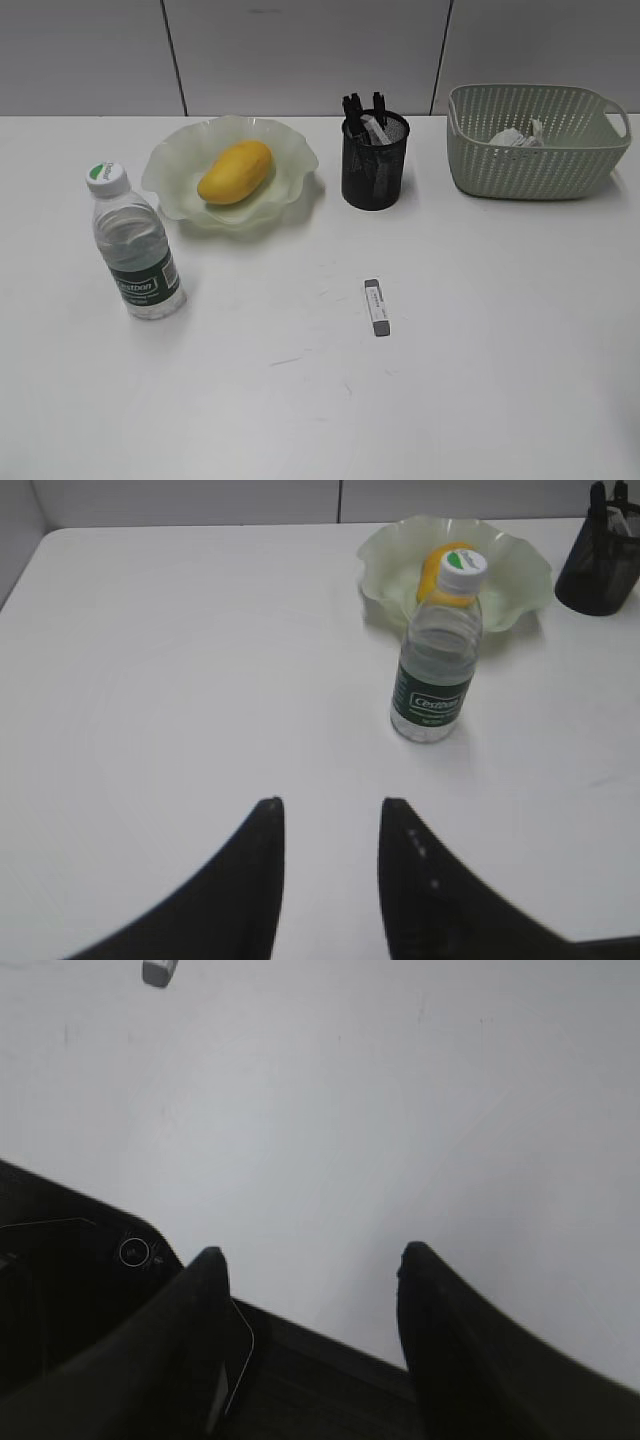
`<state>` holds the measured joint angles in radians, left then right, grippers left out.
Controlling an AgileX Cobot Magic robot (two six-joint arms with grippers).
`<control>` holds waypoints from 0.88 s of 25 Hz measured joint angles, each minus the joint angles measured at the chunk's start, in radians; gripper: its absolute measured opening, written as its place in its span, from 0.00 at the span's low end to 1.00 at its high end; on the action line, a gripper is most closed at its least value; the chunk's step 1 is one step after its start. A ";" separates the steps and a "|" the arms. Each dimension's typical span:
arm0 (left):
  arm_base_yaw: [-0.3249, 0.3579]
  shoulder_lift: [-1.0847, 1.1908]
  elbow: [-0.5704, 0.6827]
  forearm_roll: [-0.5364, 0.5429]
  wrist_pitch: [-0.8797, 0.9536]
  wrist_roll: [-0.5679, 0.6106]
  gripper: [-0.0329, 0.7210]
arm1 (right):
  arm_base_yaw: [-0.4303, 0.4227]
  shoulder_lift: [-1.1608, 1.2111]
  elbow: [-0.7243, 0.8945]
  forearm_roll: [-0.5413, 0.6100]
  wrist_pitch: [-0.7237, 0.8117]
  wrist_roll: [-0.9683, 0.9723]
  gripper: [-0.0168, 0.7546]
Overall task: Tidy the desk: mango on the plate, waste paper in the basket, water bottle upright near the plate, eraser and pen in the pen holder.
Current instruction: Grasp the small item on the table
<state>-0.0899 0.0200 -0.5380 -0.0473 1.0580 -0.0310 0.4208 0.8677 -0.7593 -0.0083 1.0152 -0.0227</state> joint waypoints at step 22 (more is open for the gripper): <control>-0.030 0.758 -0.316 -0.398 -0.272 0.468 0.26 | 0.000 -0.848 0.249 0.000 0.029 0.023 0.56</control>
<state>-0.1196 0.7778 -0.8541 -0.4453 0.7862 0.4367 0.4208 0.0194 -0.5106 -0.0084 1.0446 0.0000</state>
